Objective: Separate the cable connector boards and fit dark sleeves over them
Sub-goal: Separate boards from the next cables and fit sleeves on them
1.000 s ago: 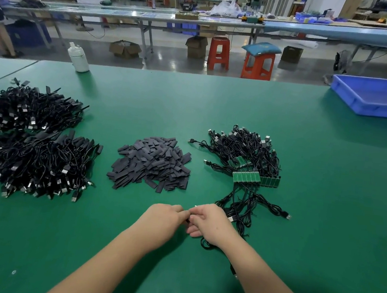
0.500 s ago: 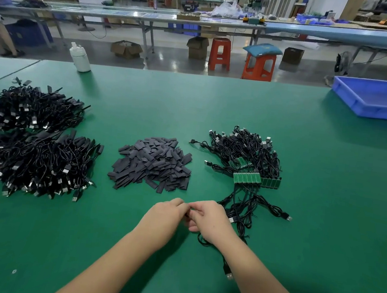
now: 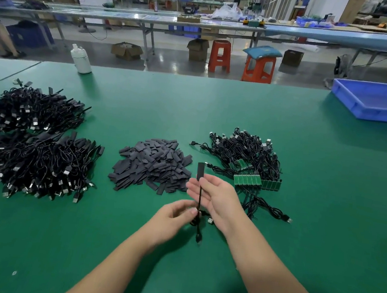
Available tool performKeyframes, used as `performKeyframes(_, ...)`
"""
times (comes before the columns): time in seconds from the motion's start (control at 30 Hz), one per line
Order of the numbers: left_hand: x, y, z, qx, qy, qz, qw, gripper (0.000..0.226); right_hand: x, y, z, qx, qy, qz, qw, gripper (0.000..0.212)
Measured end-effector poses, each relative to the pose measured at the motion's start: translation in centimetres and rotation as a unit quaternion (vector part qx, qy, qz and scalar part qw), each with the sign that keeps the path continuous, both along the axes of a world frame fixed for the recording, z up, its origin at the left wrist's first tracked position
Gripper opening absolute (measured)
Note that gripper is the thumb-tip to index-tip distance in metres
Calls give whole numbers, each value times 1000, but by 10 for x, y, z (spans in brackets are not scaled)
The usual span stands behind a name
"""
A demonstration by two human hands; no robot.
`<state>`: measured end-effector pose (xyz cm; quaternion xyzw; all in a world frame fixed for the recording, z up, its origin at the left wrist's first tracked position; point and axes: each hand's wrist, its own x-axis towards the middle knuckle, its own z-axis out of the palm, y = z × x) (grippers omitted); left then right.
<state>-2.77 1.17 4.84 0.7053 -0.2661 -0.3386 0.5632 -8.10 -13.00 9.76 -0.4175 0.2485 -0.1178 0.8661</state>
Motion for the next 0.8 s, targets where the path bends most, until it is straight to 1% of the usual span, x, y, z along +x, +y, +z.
performKeyframes(0.07,-6,-2,-3,-8,23,-12,1000,21,4,0,-1,18,-23,-16,999,28)
performKeyframes(0.13,-8,-2,-2,-26,51,-10,998,19,7,-1,-2,-11,-24,-21,999,23)
performKeyframes(0.2,-6,0,3,-34,48,-8,998,17,11,-7,-4,-71,-6,-15,997,23)
performKeyframes(0.23,-4,2,7,-29,31,-8,999,16,12,-11,-4,-138,19,-9,990,24)
performKeyframes(0.27,-1,4,11,-17,2,-3,1000,14,12,-16,-4,-246,56,-1,968,24)
performKeyframes(0.3,5,7,15,7,-43,16,999,10,12,-23,-6,-375,101,9,921,23)
performKeyframes(0.33,13,11,19,34,-91,48,994,6,11,-32,-9,-492,142,20,859,25)
performKeyframes(0.37,22,17,25,62,-143,88,984,7,10,-41,-11,-580,174,34,795,29)
performKeyframes(0.4,33,25,32,86,-198,122,969,9,9,-51,-13,-639,197,52,742,35)
performKeyframes(0.47,57,45,44,136,-320,168,922,9,7,-74,-21,-722,241,92,643,46)
performKeyframes(0.5,70,56,49,164,-376,189,892,17,6,-87,-26,-756,259,117,590,49)
performKeyframes(0.53,84,68,52,188,-415,214,864,24,4,-99,-29,-778,275,143,547,52)
performKeyframes(0.57,97,80,55,207,-440,243,839,28,2,-109,-32,-782,293,166,524,53)
performKeyframes(0.63,122,104,61,216,-465,300,804,31,-2,-123,-36,-777,324,197,502,55)
performKeyframes(0.7,148,128,63,220,-465,355,781,32,-6,-128,-39,-789,328,197,482,55)
performKeyframes(0.73,161,138,63,236,-457,376,771,33,-7,-128,-39,-800,322,185,471,55)
performKeyframes(0.8,184,157,59,306,-421,389,760,34,-6,-126,-38,-817,316,147,460,54)
